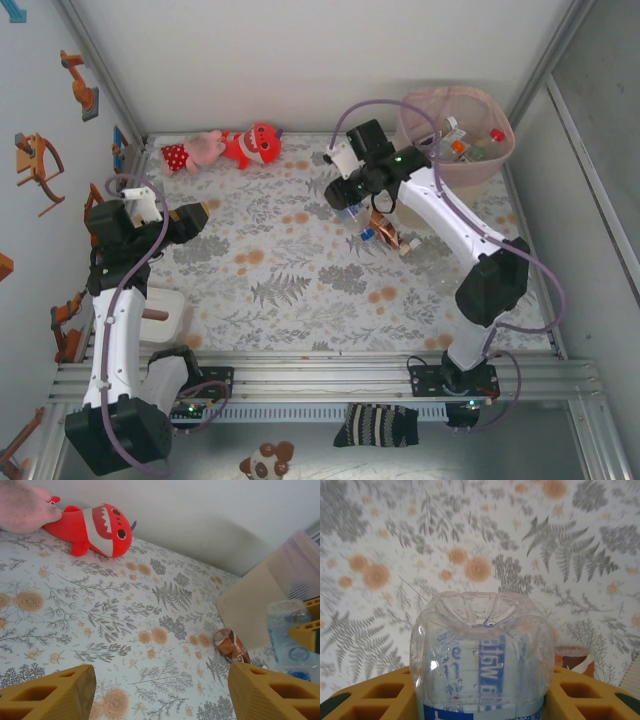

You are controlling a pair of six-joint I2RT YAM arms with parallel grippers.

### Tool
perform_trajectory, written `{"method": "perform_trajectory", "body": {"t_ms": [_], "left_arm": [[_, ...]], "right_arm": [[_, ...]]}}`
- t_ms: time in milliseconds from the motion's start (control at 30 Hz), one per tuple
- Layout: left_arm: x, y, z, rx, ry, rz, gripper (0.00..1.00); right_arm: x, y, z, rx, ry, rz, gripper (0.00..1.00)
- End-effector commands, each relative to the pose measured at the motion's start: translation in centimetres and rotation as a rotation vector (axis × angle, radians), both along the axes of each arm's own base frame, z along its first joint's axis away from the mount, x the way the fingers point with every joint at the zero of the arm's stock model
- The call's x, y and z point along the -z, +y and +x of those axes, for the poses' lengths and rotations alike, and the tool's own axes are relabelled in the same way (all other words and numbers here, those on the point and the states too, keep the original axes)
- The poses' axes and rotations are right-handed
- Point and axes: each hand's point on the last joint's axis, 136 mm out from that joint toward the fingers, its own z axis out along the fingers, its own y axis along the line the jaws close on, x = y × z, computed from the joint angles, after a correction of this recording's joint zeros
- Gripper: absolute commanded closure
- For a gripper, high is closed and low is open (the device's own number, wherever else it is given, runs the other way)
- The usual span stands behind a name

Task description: Put the plastic bottles in the bin

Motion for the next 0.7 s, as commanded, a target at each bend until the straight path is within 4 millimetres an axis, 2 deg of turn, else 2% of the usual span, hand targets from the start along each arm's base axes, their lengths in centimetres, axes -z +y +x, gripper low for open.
{"method": "perform_trajectory", "body": {"t_ms": [0,200,433,533,667], "left_arm": [[-1.0,0.0,-0.2,0.005,-0.035,0.007,0.3],[-0.9,0.0,-0.2,0.005,-0.036,0.007,0.3],[-0.9,0.0,-0.2,0.007,-0.034,0.005,0.3],[-0.8,0.0,-0.1,0.008,-0.031,0.003,0.3],[-0.8,0.0,0.0,0.008,-0.03,0.001,0.3]], "right_arm": [[-5.9,0.4,-0.2,0.044,-0.067,0.134,0.53],[-13.7,-2.3,0.4,0.123,-0.223,0.23,0.54],[-21.5,-8.7,1.8,0.283,-0.421,0.324,0.55],[-24.0,-11.7,2.6,0.357,-0.494,0.358,0.55],[-26.1,-15.0,3.7,0.428,-0.554,0.391,0.56]]}}
